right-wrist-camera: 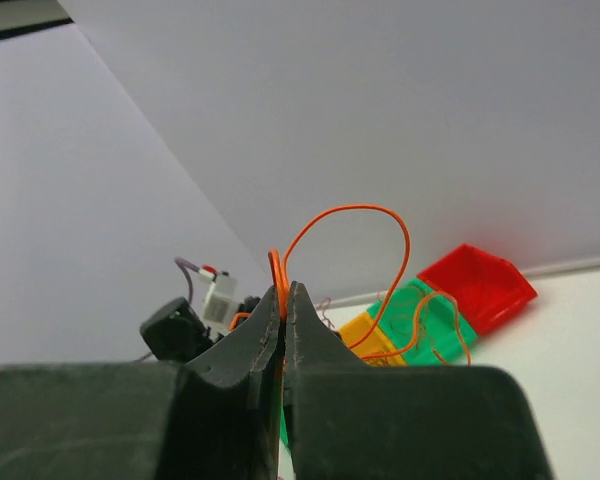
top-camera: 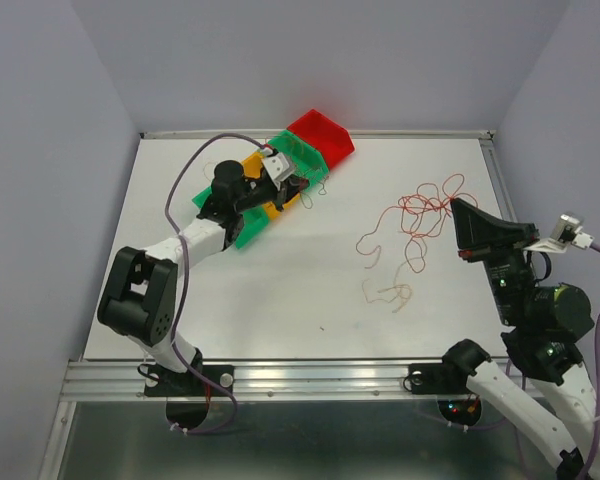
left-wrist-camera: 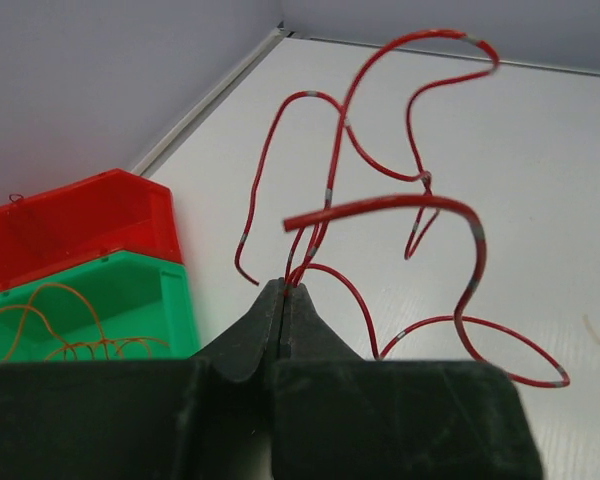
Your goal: Untangle the cables
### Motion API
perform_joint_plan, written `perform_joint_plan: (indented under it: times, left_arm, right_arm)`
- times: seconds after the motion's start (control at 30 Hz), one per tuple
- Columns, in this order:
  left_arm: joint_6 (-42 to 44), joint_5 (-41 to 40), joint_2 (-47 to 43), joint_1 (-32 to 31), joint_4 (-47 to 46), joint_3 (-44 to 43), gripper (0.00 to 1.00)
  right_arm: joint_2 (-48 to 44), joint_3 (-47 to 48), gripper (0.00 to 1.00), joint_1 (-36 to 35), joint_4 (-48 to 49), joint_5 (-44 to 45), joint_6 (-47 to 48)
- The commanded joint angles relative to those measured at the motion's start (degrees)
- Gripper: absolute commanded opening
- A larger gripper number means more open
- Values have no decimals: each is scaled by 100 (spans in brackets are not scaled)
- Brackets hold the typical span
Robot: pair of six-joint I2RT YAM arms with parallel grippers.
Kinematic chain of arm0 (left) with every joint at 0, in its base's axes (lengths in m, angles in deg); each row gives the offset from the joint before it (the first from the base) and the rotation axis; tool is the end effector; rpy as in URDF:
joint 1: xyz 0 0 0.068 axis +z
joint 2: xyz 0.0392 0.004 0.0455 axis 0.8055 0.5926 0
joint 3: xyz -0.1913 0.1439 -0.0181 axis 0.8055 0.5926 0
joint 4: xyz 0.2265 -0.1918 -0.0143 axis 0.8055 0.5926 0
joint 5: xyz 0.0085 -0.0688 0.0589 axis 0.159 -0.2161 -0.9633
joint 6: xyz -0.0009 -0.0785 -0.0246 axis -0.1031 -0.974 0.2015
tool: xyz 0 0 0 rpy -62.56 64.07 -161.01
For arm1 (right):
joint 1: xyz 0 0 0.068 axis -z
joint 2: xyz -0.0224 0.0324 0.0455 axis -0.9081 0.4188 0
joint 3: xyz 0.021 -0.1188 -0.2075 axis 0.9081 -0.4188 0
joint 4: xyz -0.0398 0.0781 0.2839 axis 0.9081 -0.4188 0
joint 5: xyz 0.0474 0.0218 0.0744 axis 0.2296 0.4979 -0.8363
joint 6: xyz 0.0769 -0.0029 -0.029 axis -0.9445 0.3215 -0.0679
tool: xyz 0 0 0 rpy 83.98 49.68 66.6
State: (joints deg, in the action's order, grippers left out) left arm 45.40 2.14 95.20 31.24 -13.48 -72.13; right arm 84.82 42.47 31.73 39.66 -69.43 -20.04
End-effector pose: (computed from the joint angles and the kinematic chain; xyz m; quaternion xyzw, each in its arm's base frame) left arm 0.3585 -0.2012 0.2303 0.4451 0.5139 -0.3115 0.6639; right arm 0.1421 0.0741 0.4397 0.0743 0.4972 0.3854 0.7737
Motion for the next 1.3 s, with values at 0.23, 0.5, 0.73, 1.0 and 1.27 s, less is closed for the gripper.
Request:
perform_joint_plan:
  times: [0.23,0.5,0.73,1.0,1.27]
  left_arm:
    - [1094,-408,985,26,2185,-2619,0]
    - [1753,-1207,2577,27,3531,-5017,0]
    - [2544,-1980,3860,-17,4227,-7083,0]
    - [4241,-3044,4941,-228,3894,-7745,0]
    - [5136,-3572,5697,-307,3419,-8247,0]
  right_arm:
    - [102,-625,0,-58,79,544,-70]
    - [357,-933,1,-50,184,703,-79]
    - [594,-1223,1,-50,527,703,-97]
    - [823,-1346,1,-58,729,624,-53]
    - [639,-1530,1,-58,808,571,-18]
